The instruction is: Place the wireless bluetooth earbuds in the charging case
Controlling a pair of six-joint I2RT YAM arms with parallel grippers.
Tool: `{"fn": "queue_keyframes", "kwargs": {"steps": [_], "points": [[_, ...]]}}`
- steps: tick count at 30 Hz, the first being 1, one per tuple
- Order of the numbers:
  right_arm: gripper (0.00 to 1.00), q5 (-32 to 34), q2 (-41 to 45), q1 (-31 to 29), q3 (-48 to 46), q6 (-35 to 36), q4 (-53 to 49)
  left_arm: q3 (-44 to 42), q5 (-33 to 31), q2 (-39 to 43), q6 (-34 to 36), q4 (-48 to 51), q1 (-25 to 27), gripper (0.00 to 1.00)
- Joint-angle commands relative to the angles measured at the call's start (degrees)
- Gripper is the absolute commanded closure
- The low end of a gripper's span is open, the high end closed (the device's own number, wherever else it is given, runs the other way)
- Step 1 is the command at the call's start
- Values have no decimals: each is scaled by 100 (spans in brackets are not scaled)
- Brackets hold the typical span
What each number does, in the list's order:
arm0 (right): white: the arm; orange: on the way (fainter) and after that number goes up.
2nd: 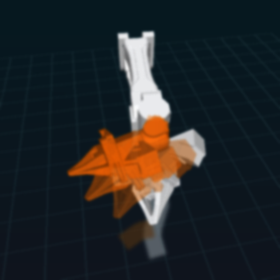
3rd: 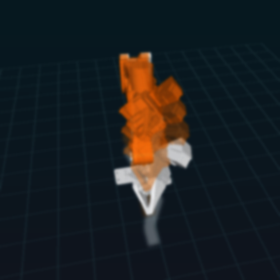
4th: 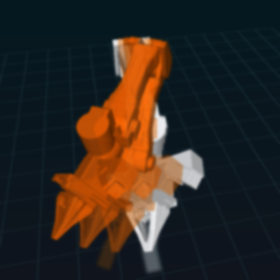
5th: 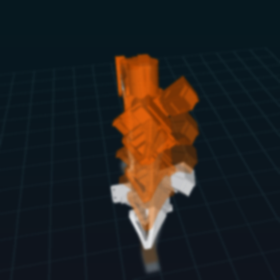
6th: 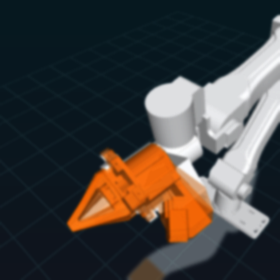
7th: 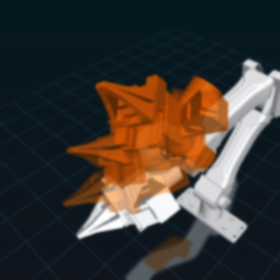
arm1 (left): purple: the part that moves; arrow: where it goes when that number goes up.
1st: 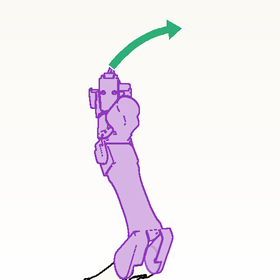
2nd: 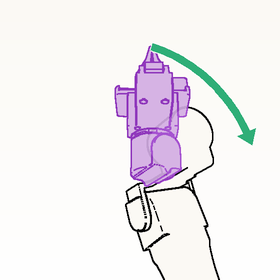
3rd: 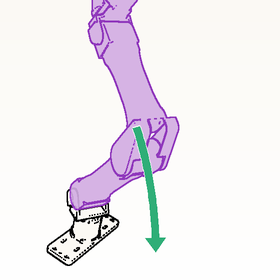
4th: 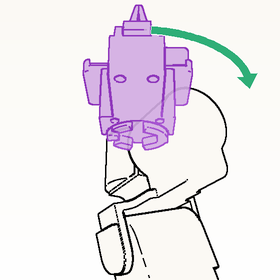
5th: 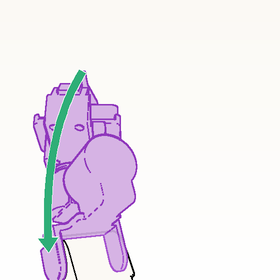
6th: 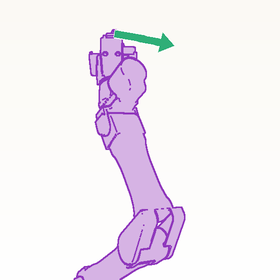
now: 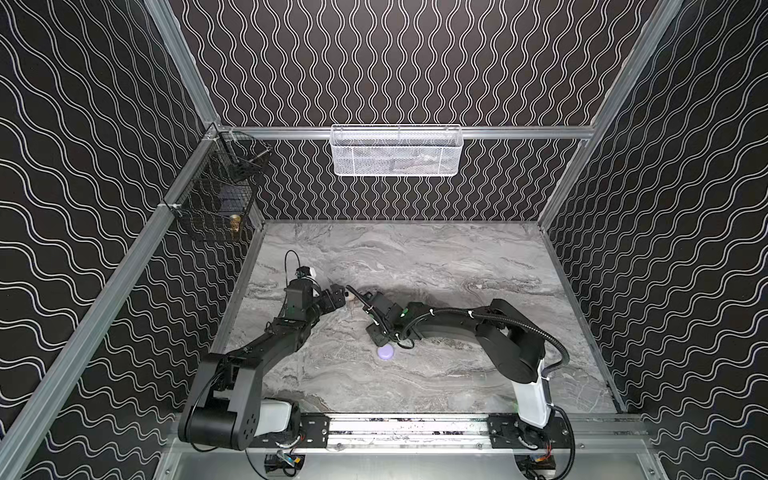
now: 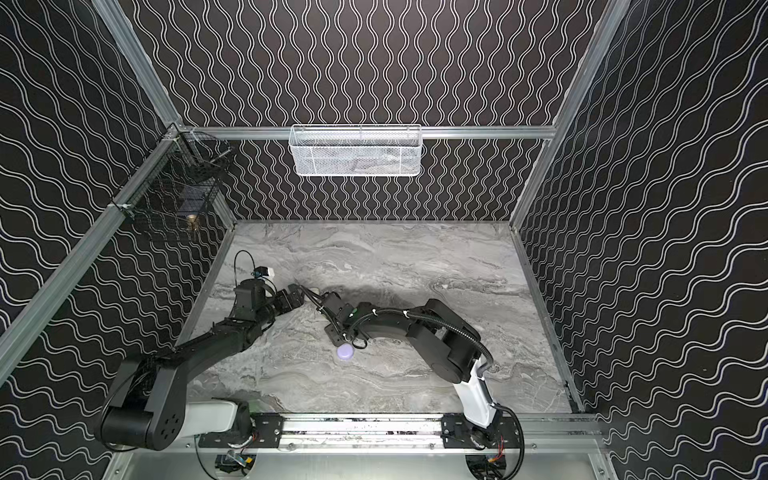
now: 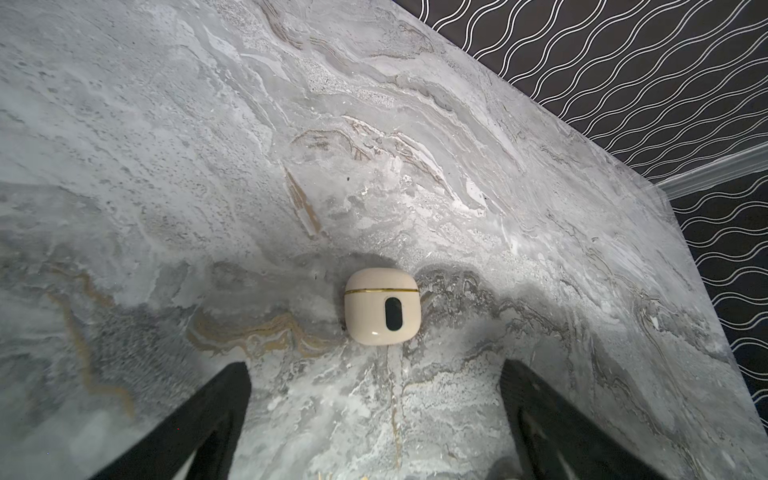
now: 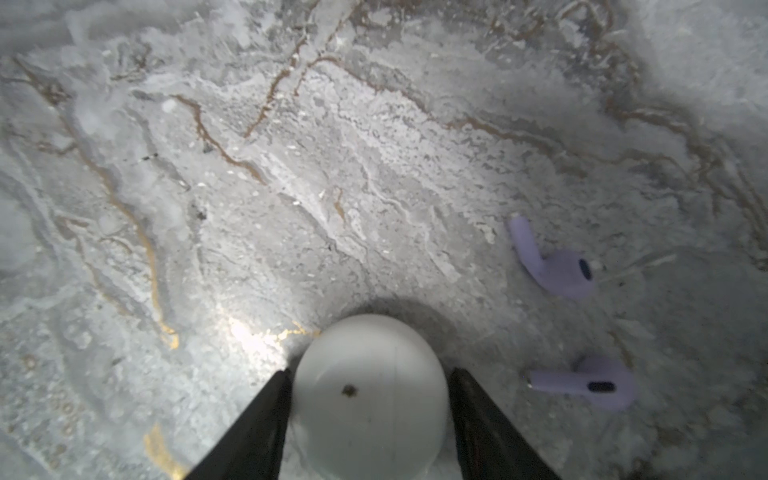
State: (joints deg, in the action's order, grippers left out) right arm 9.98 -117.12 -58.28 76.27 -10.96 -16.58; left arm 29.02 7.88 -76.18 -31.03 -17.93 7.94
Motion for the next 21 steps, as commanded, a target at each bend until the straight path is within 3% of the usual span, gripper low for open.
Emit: {"fn": "queue_keyframes", "kwargs": {"steps": [1, 9, 13, 17, 21], "points": [[39, 73, -69, -34, 46, 7, -223, 16, 25, 21, 134, -90, -3, 3], [51, 148, 121, -57, -59, -20, -123, -14, 50, 75, 136, -134, -8, 3], [55, 387, 536, -26, -141, 312, 115, -43, -23, 222, 156, -12, -3, 7], [59, 238, 1412, 317, -570, 1171, 1052, -27, -304, 773, 72, 538, -12, 6], [64, -256, 1992, 842, -1327, 2325, 2962, 173, 179, 1188, -178, 423, -13, 6]]}}
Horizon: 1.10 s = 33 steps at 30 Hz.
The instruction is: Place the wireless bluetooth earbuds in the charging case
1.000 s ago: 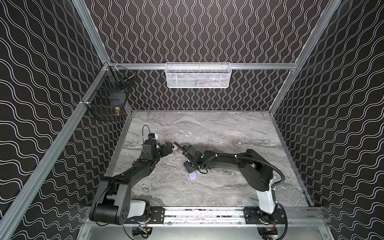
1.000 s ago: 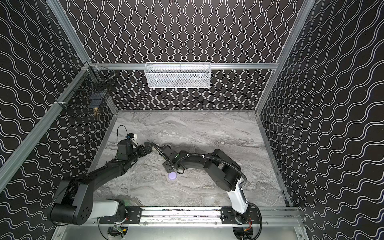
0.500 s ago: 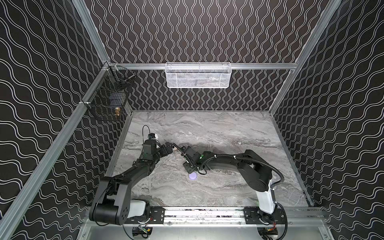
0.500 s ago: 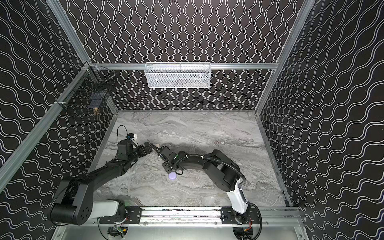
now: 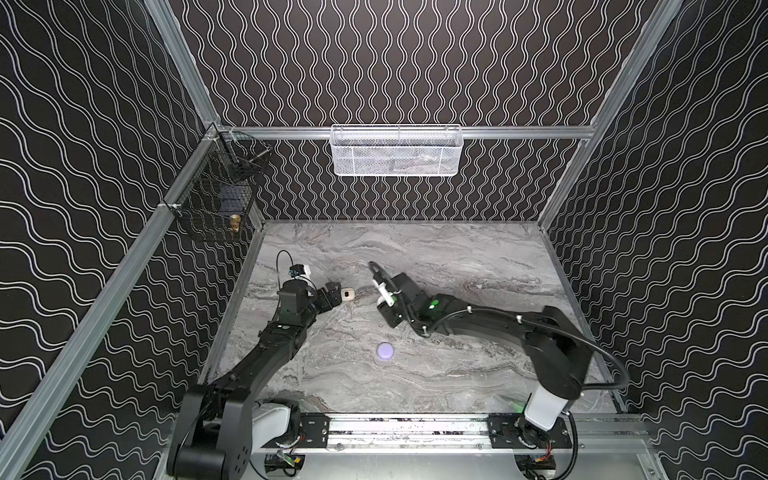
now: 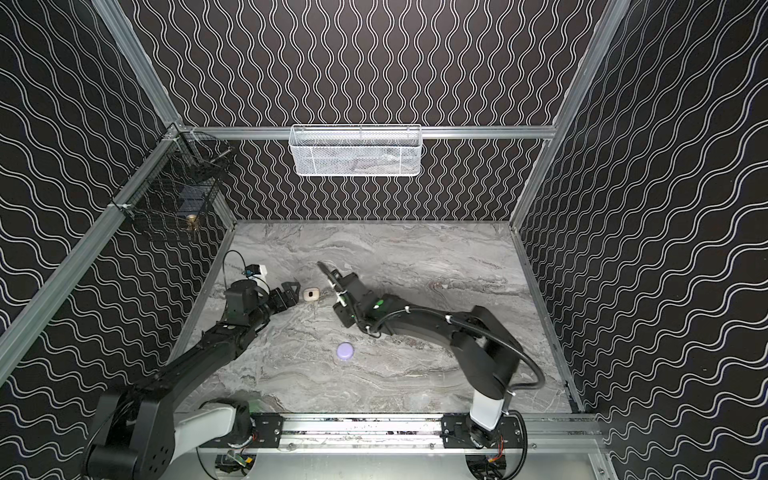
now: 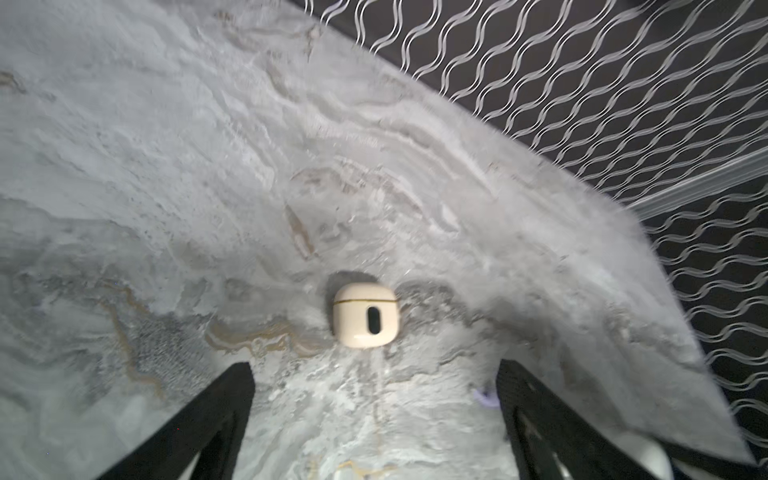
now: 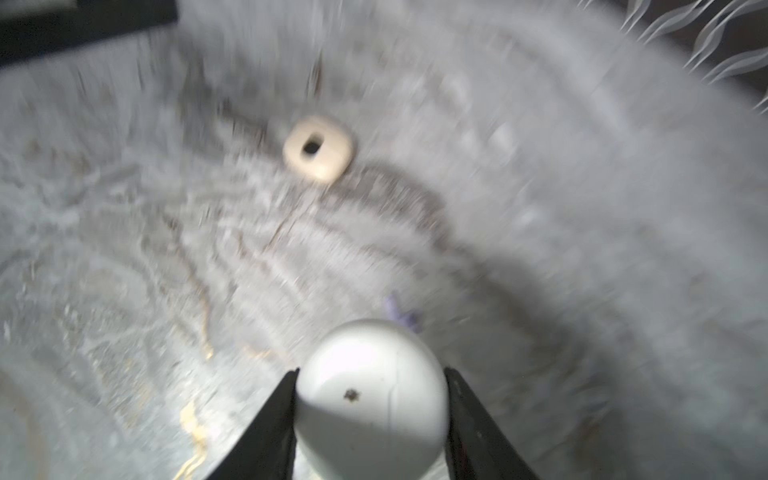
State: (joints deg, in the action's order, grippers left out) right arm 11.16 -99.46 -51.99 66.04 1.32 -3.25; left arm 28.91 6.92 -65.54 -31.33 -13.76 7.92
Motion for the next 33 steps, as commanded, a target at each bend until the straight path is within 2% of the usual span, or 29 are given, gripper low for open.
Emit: {"fn": "queue_keyframes", "kwargs": {"steps": [1, 3, 5, 7, 9, 10, 14, 17, 21, 24, 27, 31, 33], "points": [[66, -518, 256, 340, -310, 1407, 1903, 389, 410, 53, 16, -87, -10, 6], [73, -676, 260, 510, -228, 1931, 2111, 953, 879, -209, 642, -127, -10, 7], [80, -534, 339, 584, -395, 2425, 2556, 1434, 1547, -378, 1411, 52, -19, 10], [80, -493, 537, 601, -814, 2800, 3270, 1354, 2326, -320, 1715, -248, -26, 11], [79, -594, 884, 593, -1270, 3065, 3618, 1070, 2692, -220, 1516, -771, -10, 10], [77, -760, 1077, 593, -1398, 3105, 3636, 995, 3068, -246, 1341, -948, -18, 11], [77, -1263, 1765, 593, -1858, 3215, 3676, 1067, 3795, -19, 1160, -405, -19, 22], [77, -1205, 2187, 593, -2408, 3241, 4125, 705, 4149, 541, 722, -841, -10, 20], [74, -1268, 2422, 579, -3055, 3311, 4845, 831, 4466, 900, 603, -690, 28, 25], [77, -1241, 2492, 406, -2920, 3357, 4572, 924, 4517, 853, 604, -594, 163, 32], [77, -1256, 2598, 318, -2962, 3269, 4641, 1092, 4471, 656, 699, -456, 606, 33], [76, -1035, 2718, 68, -3071, 3422, 4826, 1447, 3676, 488, 1334, 326, 1561, 35], [76, -1044, 2770, 11, -3073, 3462, 4758, 1576, 3614, 407, 1369, 439, 1681, 39]]}}
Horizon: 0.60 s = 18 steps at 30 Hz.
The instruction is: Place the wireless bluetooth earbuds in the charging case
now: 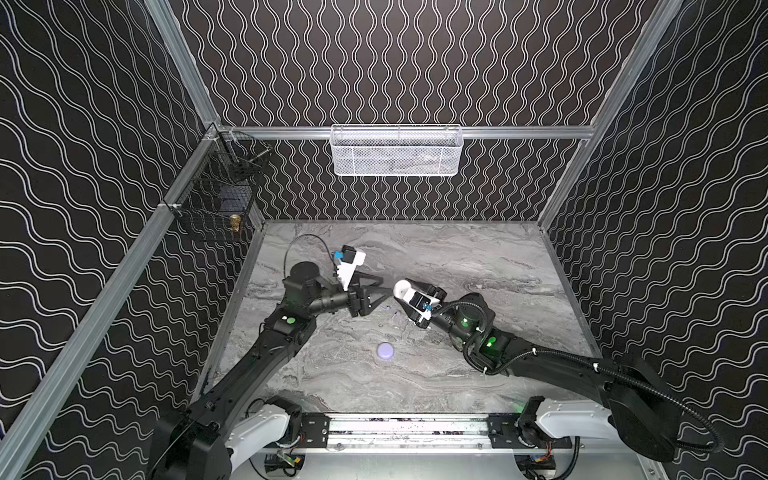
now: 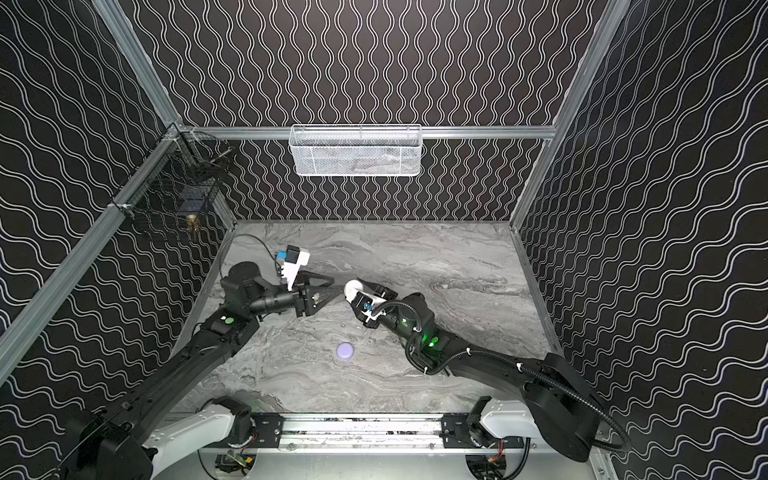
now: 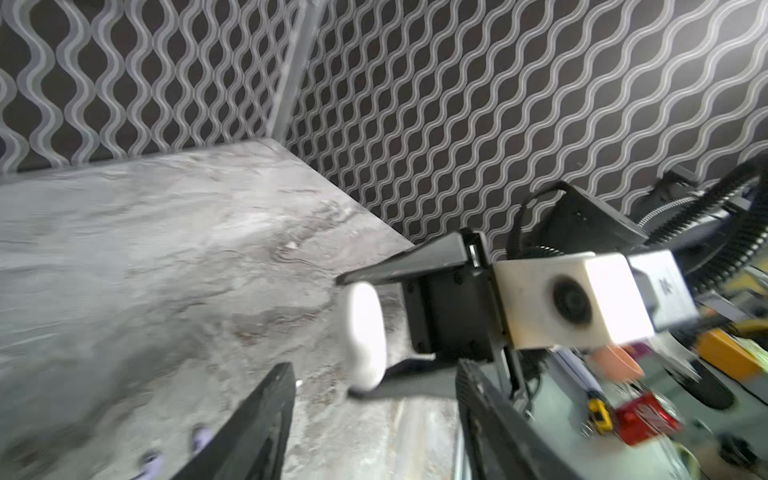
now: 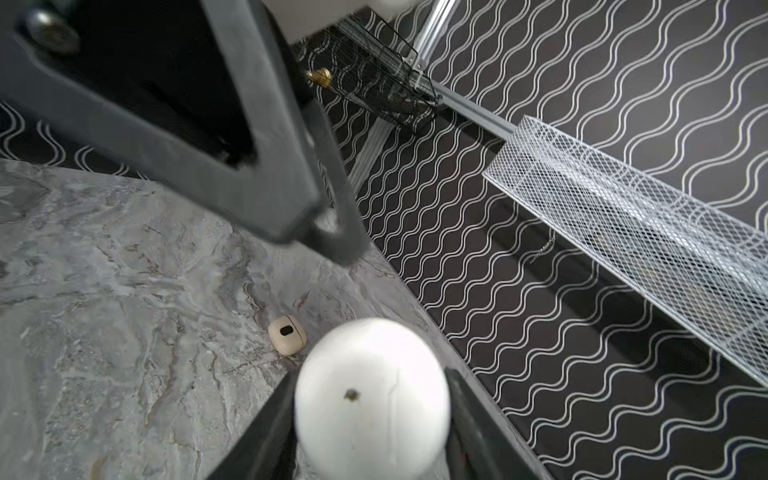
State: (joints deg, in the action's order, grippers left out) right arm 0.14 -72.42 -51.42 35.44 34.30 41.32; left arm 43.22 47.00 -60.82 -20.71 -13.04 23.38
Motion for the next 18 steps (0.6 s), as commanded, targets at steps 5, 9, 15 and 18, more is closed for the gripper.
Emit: {"fn": "queue_keyframes", "kwargs": {"steps": [5, 9, 15, 18], "points": [[76, 109, 105, -88, -154, 181, 461, 434, -543, -205, 464, 766, 414, 43], [75, 178, 63, -88, -210, 186, 558, 512, -804, -221, 695, 1140, 636, 46], [77, 560, 47, -88, -313, 194, 831, 628, -948, -341, 836, 1493, 706, 49], [76, 287, 175, -89, -380, 153, 838, 651, -896, -399, 862, 1457, 759, 51]]}}
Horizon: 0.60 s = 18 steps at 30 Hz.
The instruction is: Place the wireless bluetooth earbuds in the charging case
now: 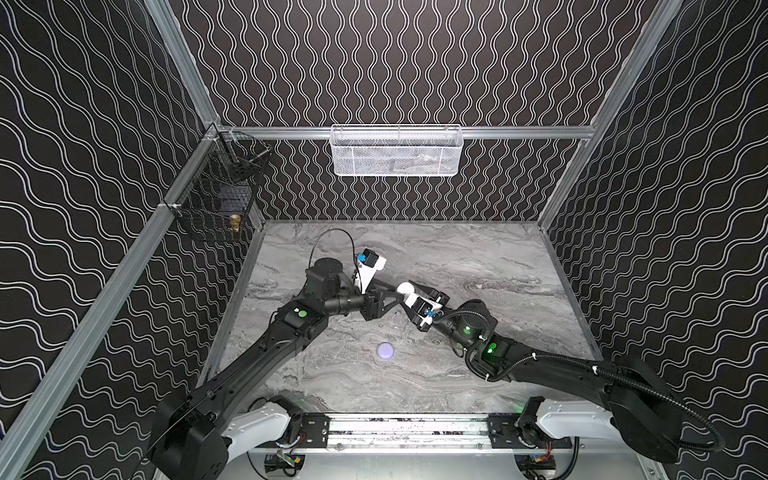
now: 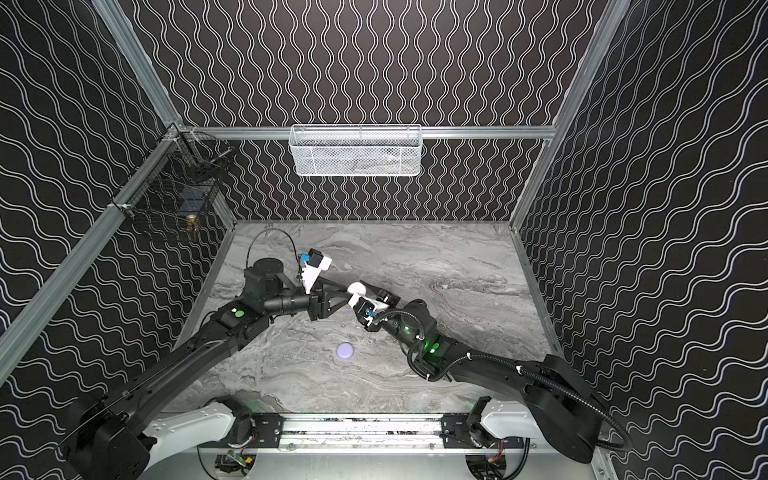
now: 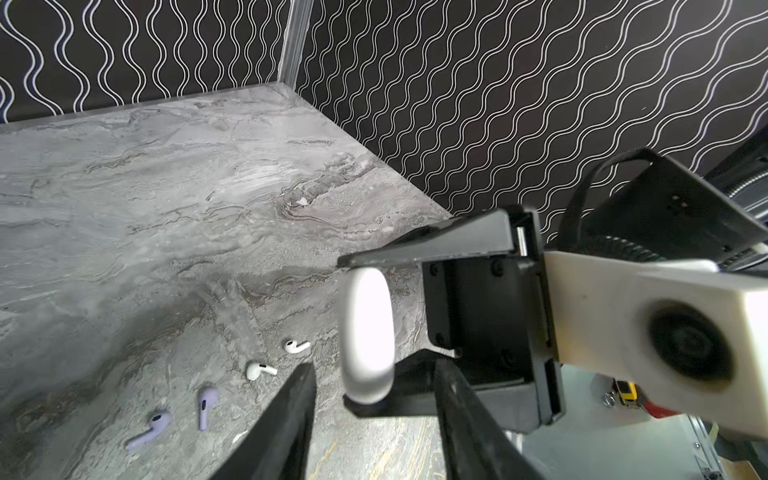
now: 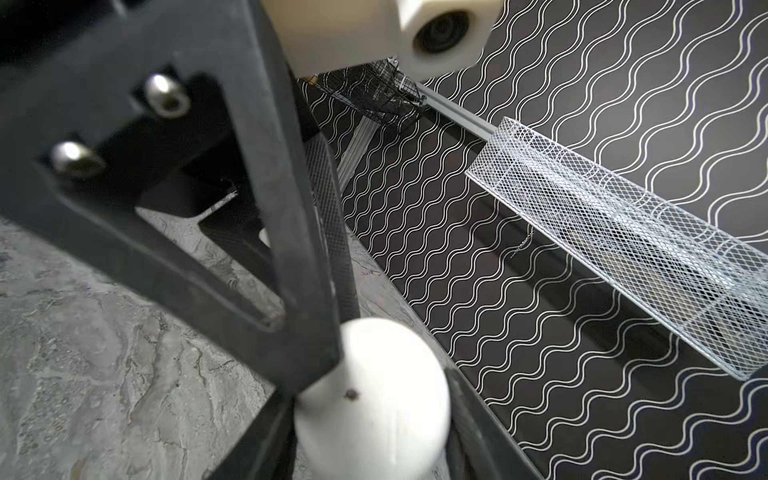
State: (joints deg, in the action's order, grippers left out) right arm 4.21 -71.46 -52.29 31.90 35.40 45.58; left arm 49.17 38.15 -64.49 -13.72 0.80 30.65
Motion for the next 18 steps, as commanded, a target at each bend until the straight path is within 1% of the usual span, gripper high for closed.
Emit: {"fn": "queue_keyframes", "kwargs": {"steps": [1, 7, 18], "points": [[76, -194, 112, -5, -26, 29, 405, 73, 7, -62, 169, 76, 40, 52], [77, -331, 145, -40, -70, -15, 504, 180, -13, -231, 216, 112, 107, 57], [77, -219, 181, -139, -88, -16, 564, 211, 35, -370, 187, 42, 221, 69]]}}
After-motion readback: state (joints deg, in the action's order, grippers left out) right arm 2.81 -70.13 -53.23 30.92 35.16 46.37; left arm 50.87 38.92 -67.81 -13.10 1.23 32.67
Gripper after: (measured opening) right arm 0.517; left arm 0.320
